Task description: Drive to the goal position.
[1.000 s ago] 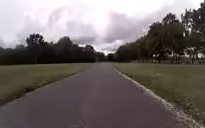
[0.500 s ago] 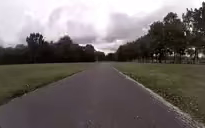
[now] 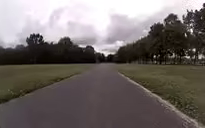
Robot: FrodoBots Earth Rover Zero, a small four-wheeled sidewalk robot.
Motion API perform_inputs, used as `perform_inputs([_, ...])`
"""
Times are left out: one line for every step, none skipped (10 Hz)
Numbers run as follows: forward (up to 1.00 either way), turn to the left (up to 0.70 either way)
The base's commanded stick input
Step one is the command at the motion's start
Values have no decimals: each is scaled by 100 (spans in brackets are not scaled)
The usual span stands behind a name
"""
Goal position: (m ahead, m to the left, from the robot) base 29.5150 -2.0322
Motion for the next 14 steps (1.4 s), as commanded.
perform_inputs([70,0])
perform_inputs([70,0])
perform_inputs([70,0])
perform_inputs([70,0])
perform_inputs([70,0])
perform_inputs([70,0])
perform_inputs([70,0])
perform_inputs([70,0])
perform_inputs([70,0])
perform_inputs([70,0])
perform_inputs([70,0])
perform_inputs([70,0])
perform_inputs([70,0])
perform_inputs([70,0])
